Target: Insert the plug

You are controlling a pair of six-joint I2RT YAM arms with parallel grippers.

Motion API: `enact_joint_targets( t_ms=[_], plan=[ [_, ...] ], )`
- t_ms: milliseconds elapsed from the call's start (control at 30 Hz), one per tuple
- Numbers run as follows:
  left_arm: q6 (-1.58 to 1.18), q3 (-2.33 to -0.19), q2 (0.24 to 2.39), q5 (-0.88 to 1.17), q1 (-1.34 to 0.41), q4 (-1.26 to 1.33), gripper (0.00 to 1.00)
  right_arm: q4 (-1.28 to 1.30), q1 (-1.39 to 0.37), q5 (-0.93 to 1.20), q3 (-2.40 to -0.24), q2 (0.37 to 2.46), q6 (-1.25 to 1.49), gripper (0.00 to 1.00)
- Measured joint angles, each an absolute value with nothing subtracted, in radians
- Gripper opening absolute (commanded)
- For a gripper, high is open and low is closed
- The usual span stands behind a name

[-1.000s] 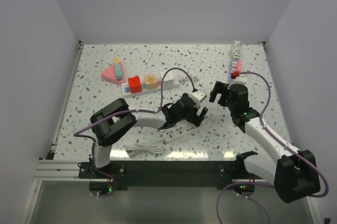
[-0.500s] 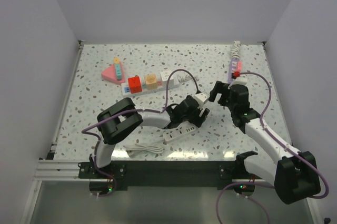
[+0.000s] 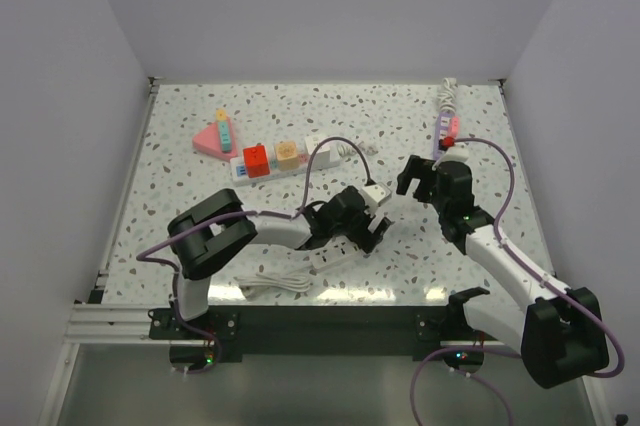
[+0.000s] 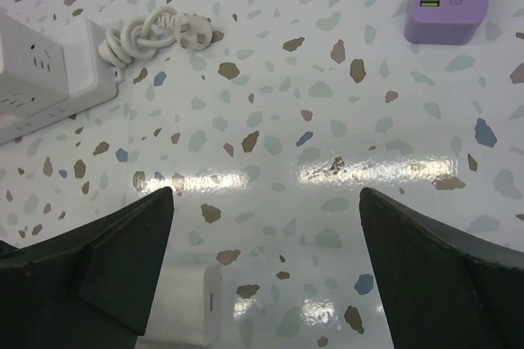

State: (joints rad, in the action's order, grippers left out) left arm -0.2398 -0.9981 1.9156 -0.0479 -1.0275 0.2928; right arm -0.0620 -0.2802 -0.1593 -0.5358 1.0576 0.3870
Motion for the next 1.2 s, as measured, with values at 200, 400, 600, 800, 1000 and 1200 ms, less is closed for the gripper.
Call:
enact_joint_targets(
  t_ms=[200,400,600,800,1000,1200],
  plan=[
    [-0.179,-0.976,1.909,0.041,-1.008,0.325,0.98,-0.068,-0.28,-0.138,-0.536,1.061,0.387,0.99],
    [-0.114,-0.955,1.909,0.064,-0.999,0.385,0.99,-0.073,-0.28,-0.118,-0.536,1.073,0.386,0.99],
    [-0.048,-0.95,1.909,0.081,-0.967,0.417,0.98,-0.076,-0.28,-0.104,-0.536,1.074,0.385,0.99],
    [0.022,-0.939,1.915,0.142,-0.956,0.459,0.97,-0.076,-0.28,-0.086,-0.536,1.082,0.385,0.99],
    [0.058,-0.884,1.915,0.26,-0.955,0.548,0.95,-0.077,-0.28,-0.082,-0.536,1.094,0.385,0.99],
    [0.099,-0.872,1.915,0.323,-0.955,0.572,0.95,-0.08,-0.279,-0.065,-0.536,1.094,0.385,0.99]
  ],
)
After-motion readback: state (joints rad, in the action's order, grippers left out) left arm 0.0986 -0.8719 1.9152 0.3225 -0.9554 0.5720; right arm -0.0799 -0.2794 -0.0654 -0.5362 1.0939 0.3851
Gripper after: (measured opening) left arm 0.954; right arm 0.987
